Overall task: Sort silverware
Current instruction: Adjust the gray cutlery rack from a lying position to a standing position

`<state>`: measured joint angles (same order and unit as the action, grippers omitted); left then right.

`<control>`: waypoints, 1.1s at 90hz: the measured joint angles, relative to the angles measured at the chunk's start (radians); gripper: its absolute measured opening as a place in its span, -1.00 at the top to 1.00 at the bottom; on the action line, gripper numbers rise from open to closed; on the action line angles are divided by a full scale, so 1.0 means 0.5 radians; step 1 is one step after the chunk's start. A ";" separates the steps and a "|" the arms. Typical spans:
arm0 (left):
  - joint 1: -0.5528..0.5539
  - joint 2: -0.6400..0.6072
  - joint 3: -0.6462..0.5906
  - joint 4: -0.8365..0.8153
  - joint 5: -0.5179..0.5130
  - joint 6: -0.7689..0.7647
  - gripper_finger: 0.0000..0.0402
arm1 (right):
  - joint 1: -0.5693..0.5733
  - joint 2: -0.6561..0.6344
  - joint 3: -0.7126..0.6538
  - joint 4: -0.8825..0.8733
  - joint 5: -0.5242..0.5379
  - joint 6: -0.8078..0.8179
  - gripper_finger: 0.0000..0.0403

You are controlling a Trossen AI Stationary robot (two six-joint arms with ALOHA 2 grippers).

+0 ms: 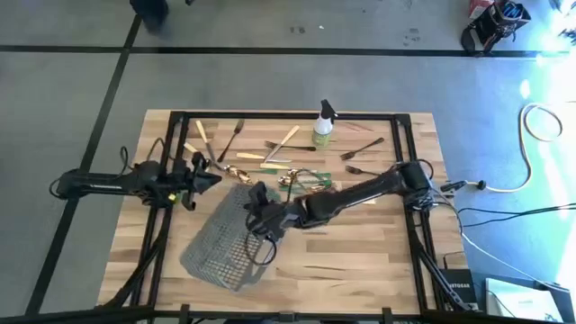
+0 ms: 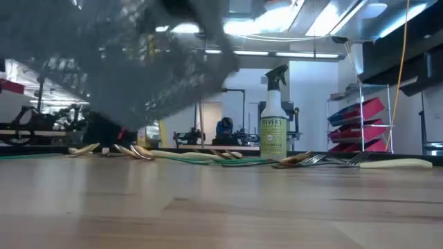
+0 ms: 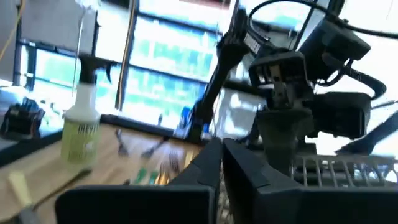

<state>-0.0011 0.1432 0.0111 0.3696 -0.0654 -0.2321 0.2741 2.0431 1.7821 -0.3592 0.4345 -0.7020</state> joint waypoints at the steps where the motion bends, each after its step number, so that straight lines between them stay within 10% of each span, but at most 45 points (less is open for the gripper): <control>1: 0.000 0.000 0.000 0.014 0.000 -0.004 1.00 | -0.001 -0.005 0.043 -0.076 -0.016 0.036 0.99; 29: 0.000 0.000 0.002 0.167 0.006 -0.093 1.00 | -0.058 -0.019 1.153 -1.737 -0.611 0.709 1.00; 57: 0.000 0.001 0.002 0.159 -0.001 -0.099 1.00 | -0.107 -0.225 1.047 -2.450 -0.777 1.090 1.00; 99: -0.002 0.005 -0.002 -0.127 -0.009 -0.244 1.00 | -0.030 -0.207 0.709 -2.398 -1.271 1.968 1.00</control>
<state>-0.0021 0.1459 0.0101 0.3060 -0.0700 -0.3538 0.2592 1.9395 2.1368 -1.5579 -0.2012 0.2819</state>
